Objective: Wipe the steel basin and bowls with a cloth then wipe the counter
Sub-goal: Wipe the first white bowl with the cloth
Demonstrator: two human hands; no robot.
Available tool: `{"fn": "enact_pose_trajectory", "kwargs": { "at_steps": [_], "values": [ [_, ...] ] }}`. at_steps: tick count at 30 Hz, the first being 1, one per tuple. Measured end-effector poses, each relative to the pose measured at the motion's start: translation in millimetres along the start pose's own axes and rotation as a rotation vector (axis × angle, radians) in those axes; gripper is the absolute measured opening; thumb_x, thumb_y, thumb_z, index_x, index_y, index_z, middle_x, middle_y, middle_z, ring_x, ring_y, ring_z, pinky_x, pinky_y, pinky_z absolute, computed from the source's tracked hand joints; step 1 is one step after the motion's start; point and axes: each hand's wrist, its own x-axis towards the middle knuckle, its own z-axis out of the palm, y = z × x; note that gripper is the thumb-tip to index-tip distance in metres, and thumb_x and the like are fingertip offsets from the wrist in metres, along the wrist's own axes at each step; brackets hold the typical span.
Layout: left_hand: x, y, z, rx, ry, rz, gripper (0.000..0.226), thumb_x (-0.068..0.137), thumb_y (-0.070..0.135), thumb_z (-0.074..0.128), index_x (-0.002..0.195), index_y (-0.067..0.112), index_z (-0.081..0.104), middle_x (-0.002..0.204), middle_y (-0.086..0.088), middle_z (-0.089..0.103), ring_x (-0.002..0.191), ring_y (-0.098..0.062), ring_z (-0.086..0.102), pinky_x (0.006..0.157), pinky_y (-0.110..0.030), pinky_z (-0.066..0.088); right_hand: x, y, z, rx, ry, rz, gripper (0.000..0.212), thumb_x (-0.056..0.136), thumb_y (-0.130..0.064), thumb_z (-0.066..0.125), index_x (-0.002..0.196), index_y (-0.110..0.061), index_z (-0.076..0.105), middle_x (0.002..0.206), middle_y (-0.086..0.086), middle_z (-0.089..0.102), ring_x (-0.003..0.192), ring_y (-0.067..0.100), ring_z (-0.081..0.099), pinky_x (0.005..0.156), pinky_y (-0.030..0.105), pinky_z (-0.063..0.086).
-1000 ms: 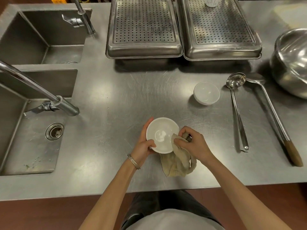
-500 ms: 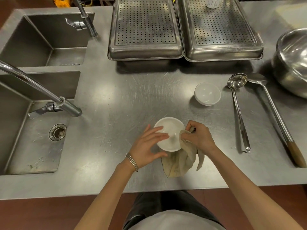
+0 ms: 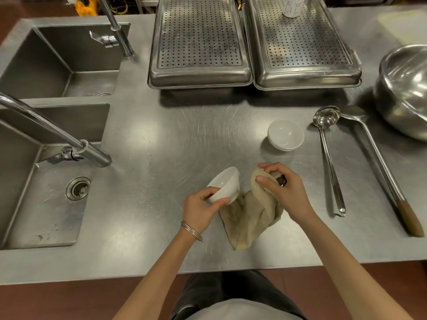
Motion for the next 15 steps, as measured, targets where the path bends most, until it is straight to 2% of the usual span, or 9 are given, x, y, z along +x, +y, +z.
{"fn": "enact_pose_trajectory", "kwargs": {
  "at_steps": [4, 10, 13, 15],
  "values": [
    [-2, 13, 2, -0.153, -0.066, -0.088, 0.016, 0.075, 0.005, 0.073, 0.081, 0.018, 0.065, 0.078, 0.002, 0.065, 0.070, -0.002, 0.058, 0.064, -0.016, 0.048, -12, 3, 19, -0.041, -0.007, -0.140, 0.010, 0.077, -0.016, 0.072, 0.081, -0.017, 0.062, 0.110, -0.004, 0.064, 0.099, 0.005, 0.059, 0.079, 0.014, 0.044],
    [-4, 24, 16, -0.225, -0.100, -0.191, 0.011, 0.081, 0.007, 0.068, 0.090, 0.012, 0.066, 0.081, -0.001, 0.066, 0.068, -0.001, 0.060, 0.062, -0.016, 0.050, -20, 9, 47, -0.217, 0.206, -0.330, 0.012, 0.085, -0.021, 0.061, 0.096, -0.018, 0.062, 0.107, 0.000, 0.058, 0.098, -0.002, 0.053, 0.082, 0.007, 0.039],
    [-5, 27, 19, -0.281, -0.113, -0.227, 0.009, 0.082, 0.007, 0.067, 0.087, 0.014, 0.066, 0.081, -0.009, 0.066, 0.073, -0.015, 0.060, 0.065, -0.022, 0.050, -27, 10, 58, -0.328, 0.252, -0.375, 0.017, 0.085, -0.032, 0.058, 0.095, -0.020, 0.064, 0.106, -0.002, 0.056, 0.097, 0.006, 0.053, 0.079, 0.009, 0.041],
    [-8, 28, 18, -0.271, -0.133, -0.198, 0.009, 0.079, 0.014, 0.070, 0.085, 0.017, 0.066, 0.081, -0.008, 0.064, 0.074, -0.014, 0.058, 0.065, -0.022, 0.048, -26, 9, 60, -0.395, 0.263, -0.398, 0.017, 0.085, -0.035, 0.058, 0.090, -0.022, 0.067, 0.101, -0.005, 0.057, 0.092, 0.008, 0.053, 0.074, 0.011, 0.041]
  ]
}}
